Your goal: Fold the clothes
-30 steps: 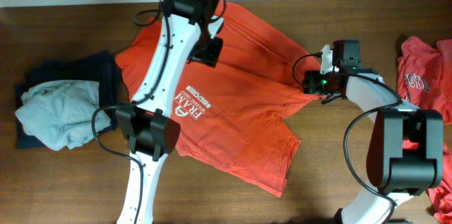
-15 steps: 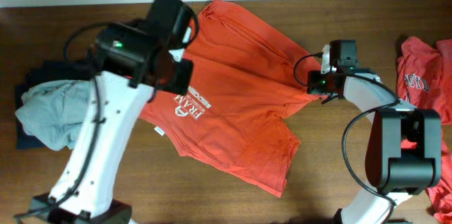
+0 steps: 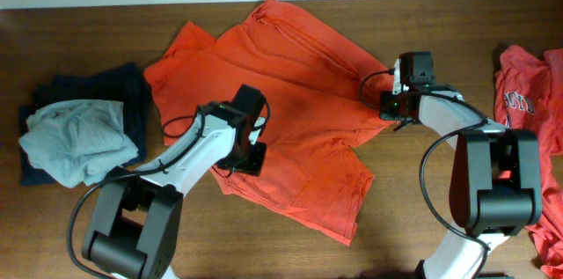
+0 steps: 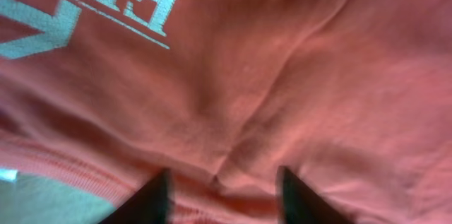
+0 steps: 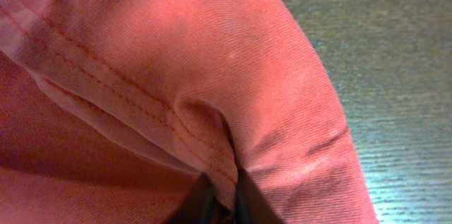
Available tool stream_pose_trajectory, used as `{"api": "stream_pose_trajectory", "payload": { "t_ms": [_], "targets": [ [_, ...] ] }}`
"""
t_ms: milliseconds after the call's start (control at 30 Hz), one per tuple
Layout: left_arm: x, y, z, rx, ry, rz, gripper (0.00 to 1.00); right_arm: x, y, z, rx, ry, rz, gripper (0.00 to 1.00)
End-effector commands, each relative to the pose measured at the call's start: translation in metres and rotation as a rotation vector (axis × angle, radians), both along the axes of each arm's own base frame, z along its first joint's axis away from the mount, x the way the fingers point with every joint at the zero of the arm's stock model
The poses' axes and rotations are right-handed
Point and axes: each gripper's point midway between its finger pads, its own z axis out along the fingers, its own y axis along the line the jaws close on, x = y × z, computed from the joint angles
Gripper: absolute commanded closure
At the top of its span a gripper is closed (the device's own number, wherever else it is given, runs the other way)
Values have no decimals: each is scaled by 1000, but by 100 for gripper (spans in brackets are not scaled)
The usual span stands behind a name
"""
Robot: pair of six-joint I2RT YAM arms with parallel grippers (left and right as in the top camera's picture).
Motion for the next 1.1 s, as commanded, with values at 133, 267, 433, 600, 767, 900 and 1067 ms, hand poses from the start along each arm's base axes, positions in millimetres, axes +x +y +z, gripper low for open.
{"api": "stream_pose_trajectory", "payload": {
  "t_ms": [133,267,433,600,767,900,1067],
  "targets": [
    [-26,27,-32,32,105,205,77,17,-14,27,-12,-63,-129,96],
    [-18,53,-43,40,133,305,79,28,-32,61,-15,-142,-169,96],
    [8,106,-43,13,100,492,79,25,-75,65,-7,-155,-263,96],
    [36,148,-26,-10,38,570,82,26,-81,66,139,-172,-218,93],
    [52,166,-9,9,-1,580,82,22,-77,65,191,-161,-192,91],
    [60,158,-1,-36,-13,549,82,20,-74,63,201,-147,-183,82],
    [66,106,4,-147,-34,304,63,14,-70,60,213,-117,-181,34]
  ]
}}
